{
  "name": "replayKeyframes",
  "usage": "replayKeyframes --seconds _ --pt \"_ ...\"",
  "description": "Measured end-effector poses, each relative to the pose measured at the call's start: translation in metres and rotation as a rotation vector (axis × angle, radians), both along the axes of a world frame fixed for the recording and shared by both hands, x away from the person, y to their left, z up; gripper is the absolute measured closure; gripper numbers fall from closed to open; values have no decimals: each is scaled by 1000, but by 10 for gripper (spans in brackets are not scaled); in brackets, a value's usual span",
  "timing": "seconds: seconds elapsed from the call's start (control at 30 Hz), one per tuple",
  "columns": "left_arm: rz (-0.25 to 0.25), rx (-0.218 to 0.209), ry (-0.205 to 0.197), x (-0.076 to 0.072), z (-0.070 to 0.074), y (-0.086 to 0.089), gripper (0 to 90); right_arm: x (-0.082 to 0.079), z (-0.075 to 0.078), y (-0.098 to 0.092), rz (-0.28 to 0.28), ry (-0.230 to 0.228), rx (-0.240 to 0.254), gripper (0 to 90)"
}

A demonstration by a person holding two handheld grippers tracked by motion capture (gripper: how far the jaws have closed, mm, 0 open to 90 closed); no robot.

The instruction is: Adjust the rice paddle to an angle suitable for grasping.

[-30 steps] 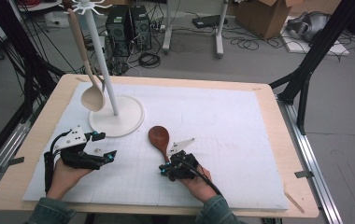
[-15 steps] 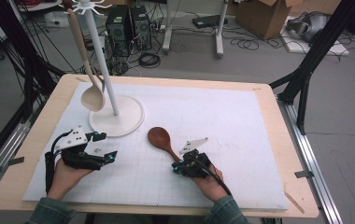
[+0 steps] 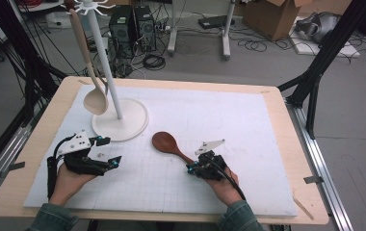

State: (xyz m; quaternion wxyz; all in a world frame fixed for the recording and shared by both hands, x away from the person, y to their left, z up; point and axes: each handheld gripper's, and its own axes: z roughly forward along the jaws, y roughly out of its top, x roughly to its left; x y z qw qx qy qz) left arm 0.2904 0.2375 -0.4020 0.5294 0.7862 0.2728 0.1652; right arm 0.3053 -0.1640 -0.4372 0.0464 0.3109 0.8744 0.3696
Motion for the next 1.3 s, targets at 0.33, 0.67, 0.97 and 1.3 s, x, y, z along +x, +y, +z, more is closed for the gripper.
replayKeyframes --seconds 0.33,0.67,0.97,1.3 --pt "-4 0 0 1 -1 -1 180 6 3 -15 -43 -12 -8 894" --pt "-6 -2 2 1 0 0 180 7 13 -14 11 -35 29 829" --pt "-11 -3 2 2 -1 -1 180 27 21 -4 66 -61 17 667" --pt "-10 -6 6 2 -1 1 180 47 10 9 96 -57 -30 638"
